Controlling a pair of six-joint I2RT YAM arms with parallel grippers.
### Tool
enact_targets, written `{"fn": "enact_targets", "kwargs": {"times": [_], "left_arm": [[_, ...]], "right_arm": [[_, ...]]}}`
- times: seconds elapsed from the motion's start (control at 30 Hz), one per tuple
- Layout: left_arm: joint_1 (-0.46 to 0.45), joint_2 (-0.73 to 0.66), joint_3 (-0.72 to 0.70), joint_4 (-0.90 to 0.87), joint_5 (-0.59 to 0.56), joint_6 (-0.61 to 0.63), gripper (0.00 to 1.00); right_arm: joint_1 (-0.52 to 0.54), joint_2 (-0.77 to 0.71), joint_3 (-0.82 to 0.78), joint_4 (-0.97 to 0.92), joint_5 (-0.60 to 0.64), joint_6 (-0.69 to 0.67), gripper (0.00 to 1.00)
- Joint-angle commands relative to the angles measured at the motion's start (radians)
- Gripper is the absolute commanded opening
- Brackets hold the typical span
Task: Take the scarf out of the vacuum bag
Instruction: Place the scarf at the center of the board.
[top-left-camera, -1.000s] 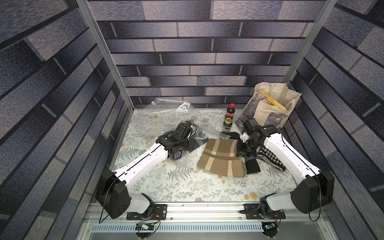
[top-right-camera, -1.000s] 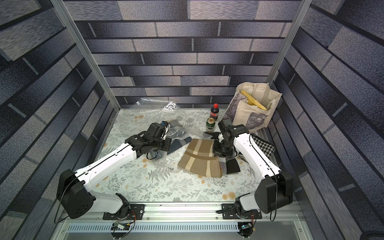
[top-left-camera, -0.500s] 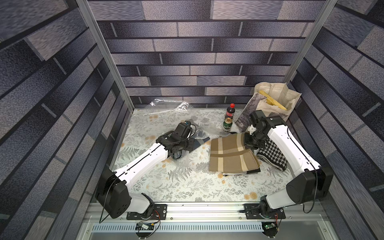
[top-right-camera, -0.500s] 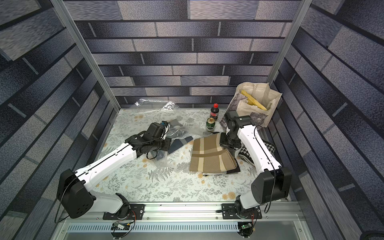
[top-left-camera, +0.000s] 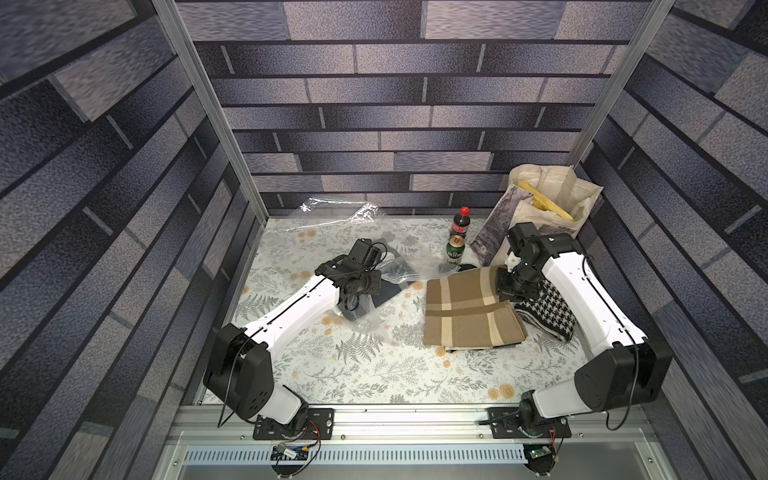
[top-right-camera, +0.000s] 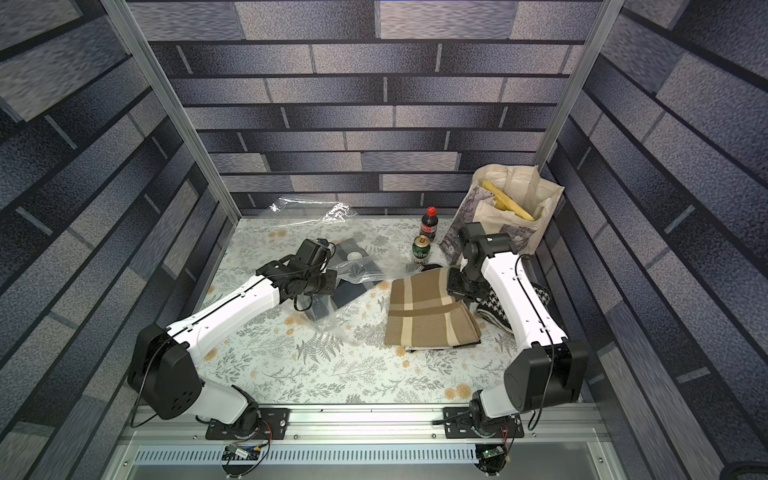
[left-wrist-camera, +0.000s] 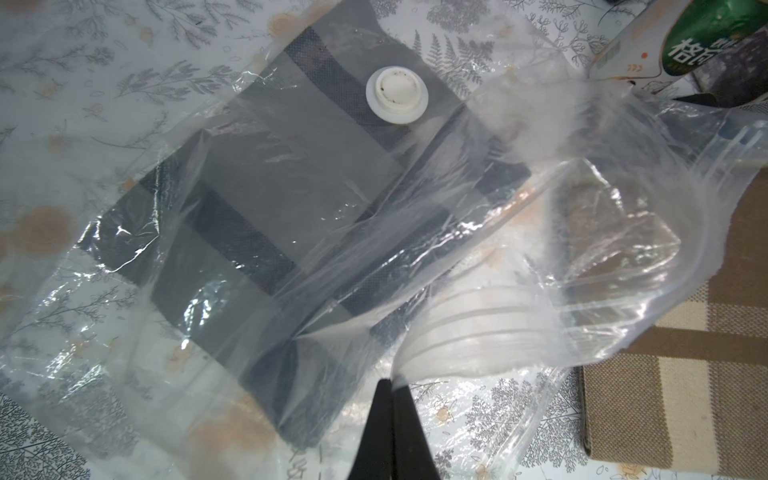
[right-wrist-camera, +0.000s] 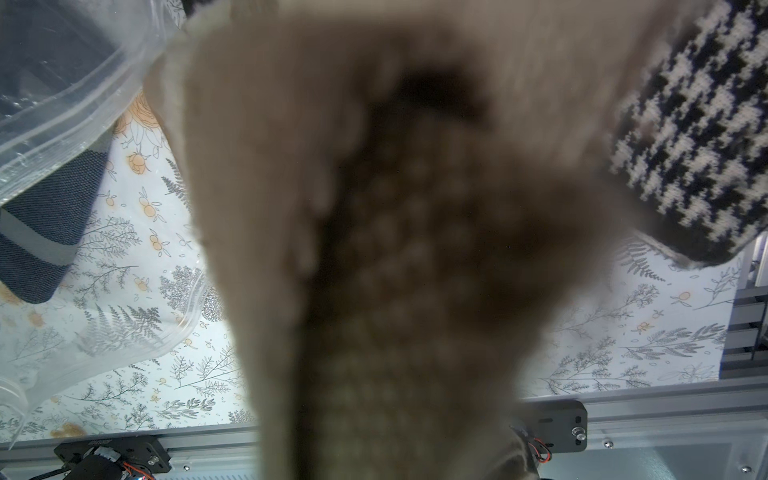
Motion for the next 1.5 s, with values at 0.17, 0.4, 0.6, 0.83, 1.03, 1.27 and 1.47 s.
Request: {"fn": "enact_targets", "kwargs": {"times": [0.17, 0.4, 0.6, 0.83, 1.03, 1.27, 1.47], "left_arm": [[0.136, 0.000, -0.002, -0.087, -0.095, -0.074, 0.00], [0.267, -0.067, -0.013, -0.116, -0.095, -0.096, 0.00], [0.382, -0.180, -0.081, -0.061, -0.035, -0.164, 0.00], [0.365, -0.228, -0.098, -0.036, -0.018, -0.147, 0.00], [0.315, -0.228, -0.089, -0.035, -0.010, -0.118, 0.00], [0.285, -0.239, -0.086, -0.030, 0.018, -0.103, 0.00], [0.263, -0.257, -0.082, -0.032, 0.020, -0.092, 0.00]], "right_arm": [[-0.050, -0.035, -0.025, -0.044, 0.056, -0.044, 0.00], [-0.074, -0.021, -0.053, -0.013, 0.048, -0.052, 0.00], [-0.081, -0.004, -0.045, -0.008, 0.090, -0.050, 0.00], [-0.089, 0.037, -0.076, 0.050, 0.115, -0.040, 0.00], [-0.089, 0.056, -0.076, 0.106, 0.084, -0.027, 0.00], [-0.100, 0.119, -0.035, 0.110, 0.113, -0.029, 0.00], [-0.121, 0.182, -0.029, 0.117, 0.190, -0.042, 0.00]]}}
